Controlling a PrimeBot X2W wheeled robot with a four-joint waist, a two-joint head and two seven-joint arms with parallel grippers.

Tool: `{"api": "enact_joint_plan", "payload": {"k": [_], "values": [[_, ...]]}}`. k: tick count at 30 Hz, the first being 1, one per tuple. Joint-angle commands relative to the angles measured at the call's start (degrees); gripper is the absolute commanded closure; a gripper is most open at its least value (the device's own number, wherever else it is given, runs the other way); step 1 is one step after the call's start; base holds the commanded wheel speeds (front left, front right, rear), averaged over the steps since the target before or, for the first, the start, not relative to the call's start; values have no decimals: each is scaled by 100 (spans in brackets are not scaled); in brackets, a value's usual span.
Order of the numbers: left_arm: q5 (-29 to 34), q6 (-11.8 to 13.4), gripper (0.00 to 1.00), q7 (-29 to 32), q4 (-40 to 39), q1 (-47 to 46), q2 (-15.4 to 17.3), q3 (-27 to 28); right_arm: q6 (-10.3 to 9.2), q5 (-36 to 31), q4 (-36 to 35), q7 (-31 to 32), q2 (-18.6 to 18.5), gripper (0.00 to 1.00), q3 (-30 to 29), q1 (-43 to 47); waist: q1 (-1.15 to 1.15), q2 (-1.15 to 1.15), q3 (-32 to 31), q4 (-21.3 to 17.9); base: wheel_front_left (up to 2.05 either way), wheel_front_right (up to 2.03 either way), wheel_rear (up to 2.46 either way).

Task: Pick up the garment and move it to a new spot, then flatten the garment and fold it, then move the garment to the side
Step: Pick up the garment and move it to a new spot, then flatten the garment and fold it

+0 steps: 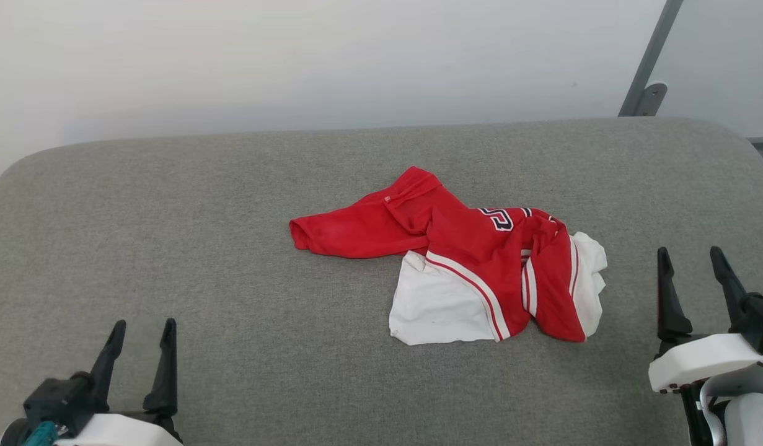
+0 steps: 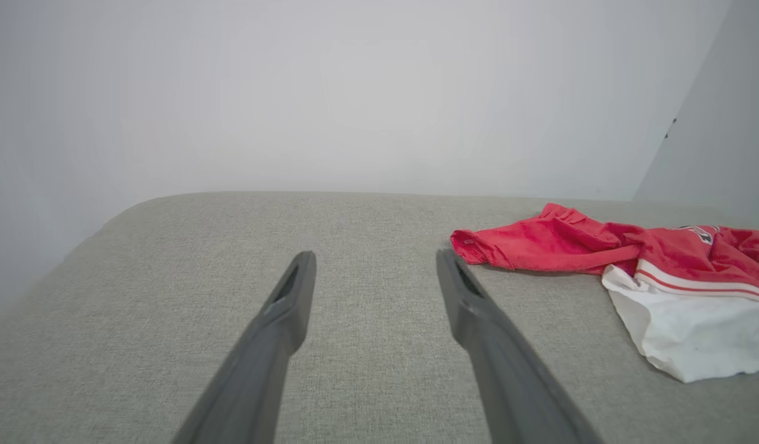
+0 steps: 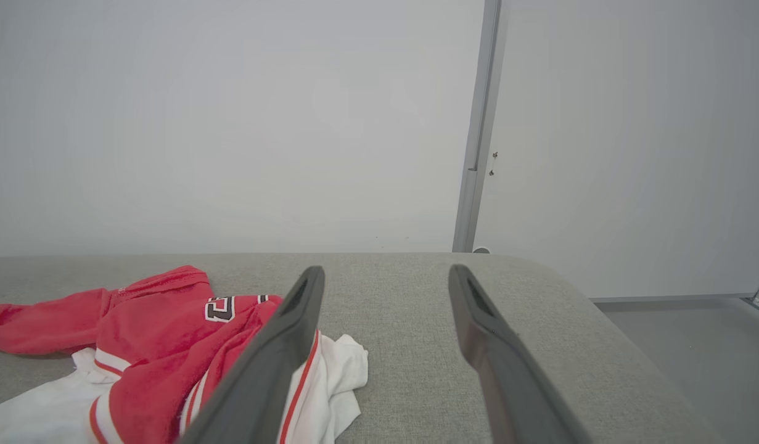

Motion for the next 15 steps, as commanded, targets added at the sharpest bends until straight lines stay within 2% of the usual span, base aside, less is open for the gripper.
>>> {"api": "enact_joint_plan", "payload": {"k": [1,5,15], "values": [[183,-82,0,-28,19,58,-97,121,-4,50,-6,31,24,0,34,81,0,0,14,-23,0,0,0],[392,-162,0,-29,71,31,-267,280,-4,44,-13,53,37,0,55,70,0,0,39,-52,0,0,0],[634,-225,0,-29,3,-77,-430,429,-4,38,-2,89,59,0,133,44,0,0,37,-85,0,0,0]]}}
